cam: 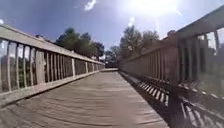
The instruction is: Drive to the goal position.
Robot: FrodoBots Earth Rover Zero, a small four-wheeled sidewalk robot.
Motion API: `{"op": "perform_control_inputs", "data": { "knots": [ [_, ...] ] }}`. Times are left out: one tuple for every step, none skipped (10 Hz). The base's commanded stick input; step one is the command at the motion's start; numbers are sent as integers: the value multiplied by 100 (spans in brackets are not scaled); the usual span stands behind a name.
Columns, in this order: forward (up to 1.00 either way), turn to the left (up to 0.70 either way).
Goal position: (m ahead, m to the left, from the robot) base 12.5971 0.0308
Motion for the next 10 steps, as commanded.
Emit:
{"op": "perform_control_inputs", "data": {
  "knots": [
    [70,0],
    [70,0],
    [70,0],
    [70,0],
    [70,0],
    [70,0],
    [70,0],
    [70,0],
    [70,0],
    [70,0]
  ]
}}
